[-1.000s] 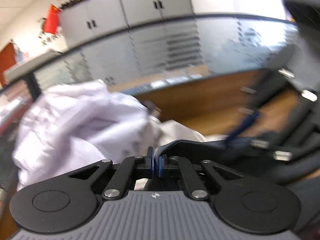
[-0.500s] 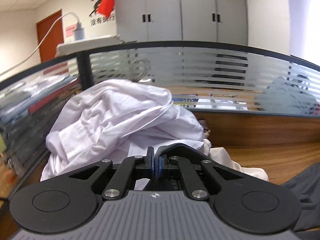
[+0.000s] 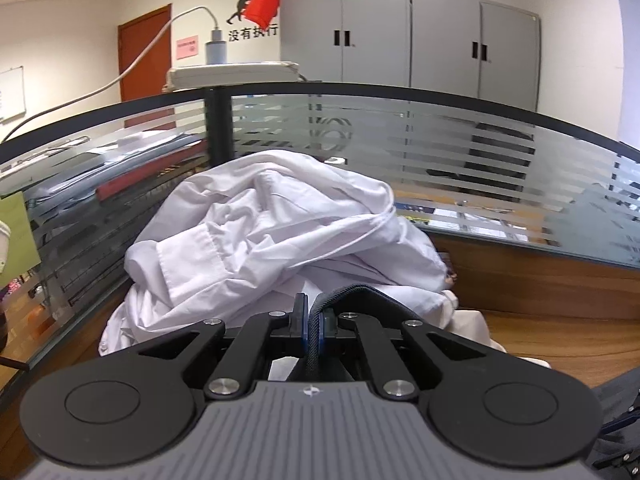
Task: Fold clothes
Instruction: 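Lift the grey trousers high with the left gripper while the right gripper holds the leg lower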
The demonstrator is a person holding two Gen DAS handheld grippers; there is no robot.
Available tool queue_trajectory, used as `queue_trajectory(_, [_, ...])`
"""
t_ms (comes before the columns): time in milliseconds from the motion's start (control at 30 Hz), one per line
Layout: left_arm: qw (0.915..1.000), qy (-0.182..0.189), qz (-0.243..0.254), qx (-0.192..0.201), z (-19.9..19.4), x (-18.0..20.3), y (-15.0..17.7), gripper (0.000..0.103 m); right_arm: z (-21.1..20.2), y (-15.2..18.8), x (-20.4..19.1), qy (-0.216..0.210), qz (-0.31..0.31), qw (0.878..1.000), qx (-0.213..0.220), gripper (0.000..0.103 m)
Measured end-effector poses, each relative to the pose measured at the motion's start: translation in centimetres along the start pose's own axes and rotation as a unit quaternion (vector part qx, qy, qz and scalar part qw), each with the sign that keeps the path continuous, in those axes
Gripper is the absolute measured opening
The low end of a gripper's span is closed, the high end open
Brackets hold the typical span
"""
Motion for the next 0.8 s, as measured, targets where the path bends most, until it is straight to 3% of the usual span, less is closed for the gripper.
queue_trajectory(167, [1.0000,-0.002,0.001,0.004,0.1,-0.5,0.1,0.004,1.7,-3.2,-0.5,-0.044,-0.034,0.998,0.022,0.048])
queue_trajectory(367, [1.0000,-0.006,-0.002,0.002,0.4,-1.0,0.3,0.004,3.6,-5.9,-0.7,-0.083,-0.064,0.994,0.018,0.046])
queue_trajectory(600, [0.9999,-0.010,-0.010,0.002,0.8,-1.4,0.2,0.004,5.1,-6.0,-0.5,-0.121,-0.070,0.990,-0.015,0.035])
queue_trajectory(800, [0.9999,-0.010,-0.009,0.001,1.0,-1.6,0.1,0.004,5.4,-5.3,-1.1,-0.127,-0.066,0.990,-0.018,0.026])
Point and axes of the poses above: each gripper's, at about its wrist camera, not at the fingertips, and z roughly the way its jaws point, x to its right, y to its underside, the point moved 1 cm from there along z, roughly the way its jaws point, and after that the axes turned 1 degree about -z, right-handed, at the moved point
